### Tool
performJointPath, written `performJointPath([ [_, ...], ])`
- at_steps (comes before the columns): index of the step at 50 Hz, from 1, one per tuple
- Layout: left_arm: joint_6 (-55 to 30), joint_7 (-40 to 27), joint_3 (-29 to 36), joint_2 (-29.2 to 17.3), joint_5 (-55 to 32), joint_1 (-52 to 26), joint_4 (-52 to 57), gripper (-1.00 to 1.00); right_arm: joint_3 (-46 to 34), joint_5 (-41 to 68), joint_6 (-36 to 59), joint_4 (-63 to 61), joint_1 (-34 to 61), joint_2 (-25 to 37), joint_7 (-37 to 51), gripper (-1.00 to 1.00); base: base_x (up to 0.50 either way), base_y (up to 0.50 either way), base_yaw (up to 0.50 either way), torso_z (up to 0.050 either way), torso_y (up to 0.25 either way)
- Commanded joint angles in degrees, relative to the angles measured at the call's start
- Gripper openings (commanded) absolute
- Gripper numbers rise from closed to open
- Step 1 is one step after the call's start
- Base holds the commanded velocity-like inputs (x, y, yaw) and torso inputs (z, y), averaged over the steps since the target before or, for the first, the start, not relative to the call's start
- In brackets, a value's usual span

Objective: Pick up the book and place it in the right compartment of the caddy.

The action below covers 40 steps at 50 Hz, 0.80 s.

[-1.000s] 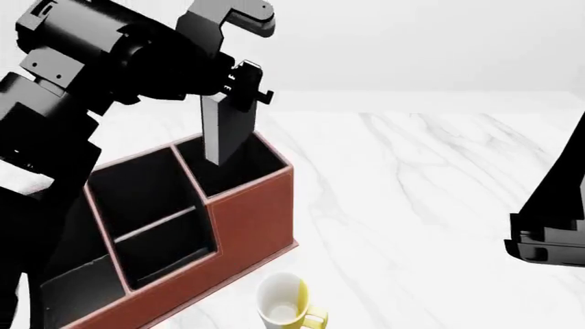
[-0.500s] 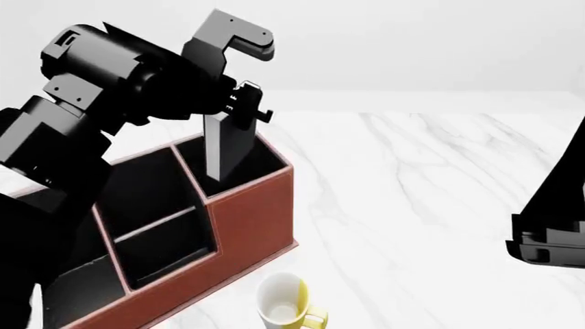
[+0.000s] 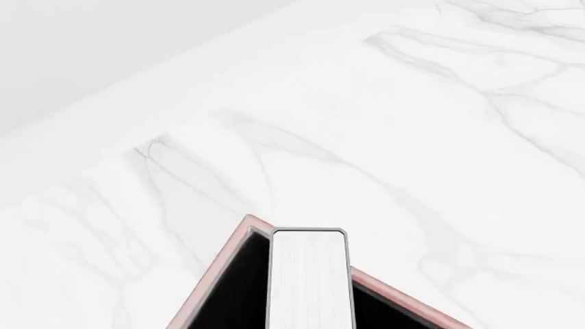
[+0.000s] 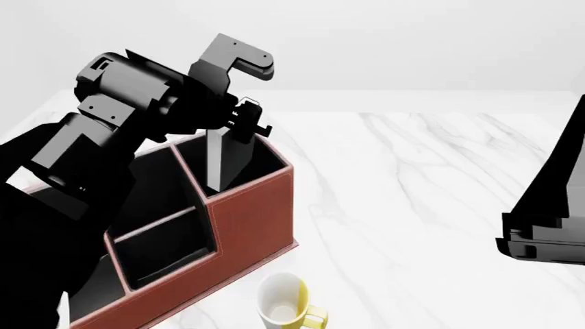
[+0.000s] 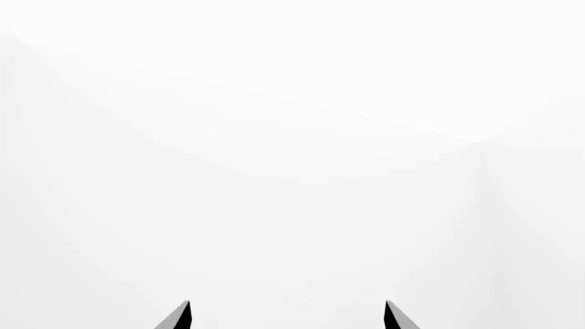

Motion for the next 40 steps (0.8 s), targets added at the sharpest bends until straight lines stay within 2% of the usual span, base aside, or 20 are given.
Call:
performJointPath([
  [1,2.9,-0.1,0.4,1.7,3.3,0.9,-3.4,-1.00,0.1,0.1,0.1,0.6,-0.4,-0.6,0.2,1.00,0.00,0.00,0.00,0.000,0.000],
  [15,7.0,1.0,1.7,4.7,5.5,2.8,-9.2,-1.00,0.7,0.5,0.1,0.1,-0.3,0.3,-0.3,1.00,0.00,0.00,0.00,0.000,0.001],
  [40,6.8,3.4,3.5,6.8,6.9,3.3,-13.0,-1.00,1.2,0.2,0.1,-0.4,-0.6,1.0,-0.3,1.00,0.00,0.00,0.00,0.000,0.001],
])
